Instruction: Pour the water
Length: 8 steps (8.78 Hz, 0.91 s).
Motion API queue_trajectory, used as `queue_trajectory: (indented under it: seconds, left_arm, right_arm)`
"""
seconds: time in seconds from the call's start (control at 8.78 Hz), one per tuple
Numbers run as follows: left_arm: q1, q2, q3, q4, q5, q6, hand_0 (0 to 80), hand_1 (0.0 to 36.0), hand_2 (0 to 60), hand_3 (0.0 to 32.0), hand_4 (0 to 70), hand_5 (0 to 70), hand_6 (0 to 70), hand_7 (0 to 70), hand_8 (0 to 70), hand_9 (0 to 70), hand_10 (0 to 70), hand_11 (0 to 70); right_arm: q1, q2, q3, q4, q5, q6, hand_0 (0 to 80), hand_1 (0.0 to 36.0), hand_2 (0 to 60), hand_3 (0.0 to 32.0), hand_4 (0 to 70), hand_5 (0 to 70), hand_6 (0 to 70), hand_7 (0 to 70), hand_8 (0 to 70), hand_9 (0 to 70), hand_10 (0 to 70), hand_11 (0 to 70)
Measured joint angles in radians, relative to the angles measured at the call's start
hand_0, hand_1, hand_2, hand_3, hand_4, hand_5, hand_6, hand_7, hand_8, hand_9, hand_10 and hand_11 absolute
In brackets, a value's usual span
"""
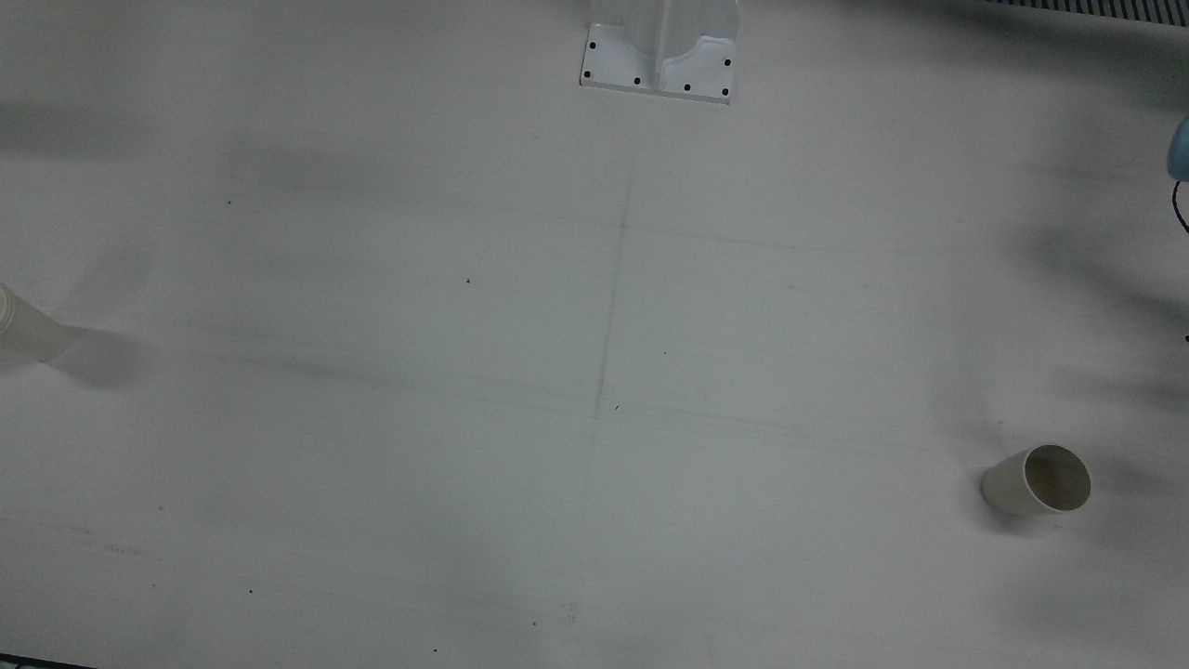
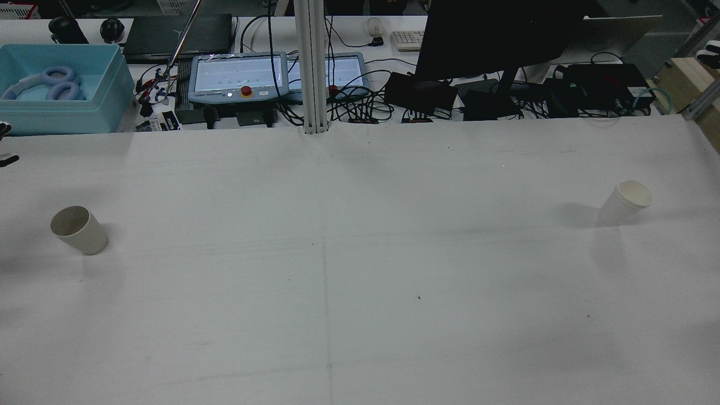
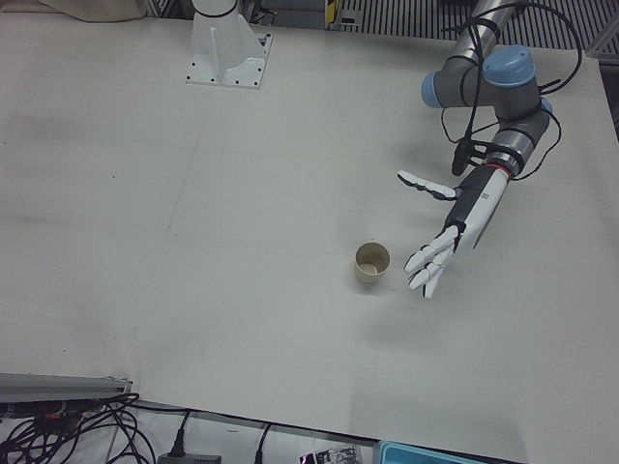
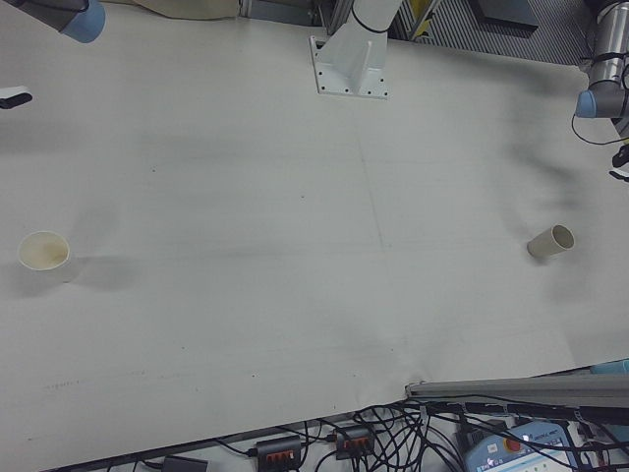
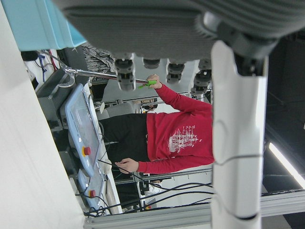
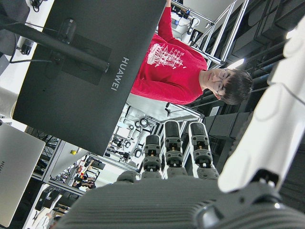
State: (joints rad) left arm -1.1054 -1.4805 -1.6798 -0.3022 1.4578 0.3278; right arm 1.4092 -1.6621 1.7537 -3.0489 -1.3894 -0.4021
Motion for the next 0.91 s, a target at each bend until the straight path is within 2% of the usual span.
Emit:
queue_trajectory:
  seconds: [0.34, 0.57, 0.68, 0.8, 0.91]
  left_arm:
    - [0.003, 0.009, 0.127, -0.133, 0.007, 0.127, 61.8, 12.7, 0.0, 0.0, 23.3, 0.0, 4.1, 9.3, 0.7, 0.6, 7.0, 12.4]
    - [0.020, 0.009, 0.174, -0.181, 0.008, 0.185, 60.8, 11.4, 0.0, 0.0, 24.1, 0.1, 4.2, 8.6, 0.5, 0.3, 7.0, 12.3]
    - [0.025, 0.007, 0.184, -0.188, 0.009, 0.197, 60.3, 10.9, 0.0, 0.0, 23.9, 0.0, 4.2, 8.4, 0.3, 0.2, 7.1, 12.4]
    - [0.029, 0.002, 0.197, -0.193, 0.010, 0.208, 59.4, 10.1, 0.0, 0.0, 23.8, 0.0, 4.5, 8.6, 0.2, 0.3, 7.1, 12.4]
    - [0.036, -0.007, 0.223, -0.202, 0.008, 0.214, 58.4, 8.8, 0.0, 0.0, 22.0, 0.0, 4.0, 8.3, 0.0, 0.2, 6.8, 11.8]
  right_arm:
    - [-0.044, 0.013, -0.039, -0.003, 0.024, -0.026, 47.8, 7.9, 0.0, 0.0, 18.9, 17.5, 18.3, 25.8, 14.0, 18.5, 1.2, 2.5]
    - [-0.060, 0.005, -0.089, 0.001, 0.037, -0.022, 47.3, 6.8, 0.0, 0.0, 12.1, 14.8, 15.0, 21.9, 13.2, 16.9, 0.8, 2.0]
    - [-0.060, -0.020, -0.118, 0.007, 0.038, -0.018, 47.0, 6.6, 0.0, 0.0, 7.7, 13.1, 14.1, 20.6, 13.7, 18.5, 2.4, 4.5]
    - [-0.059, -0.041, -0.149, 0.012, 0.038, -0.018, 47.1, 6.4, 0.0, 0.0, 9.0, 14.8, 15.4, 22.9, 15.2, 21.1, 4.2, 7.0]
    - [-0.059, -0.051, -0.180, 0.016, 0.038, -0.020, 46.2, 6.9, 0.8, 0.0, 10.2, 19.7, 18.3, 27.3, 22.1, 31.2, 11.7, 17.8]
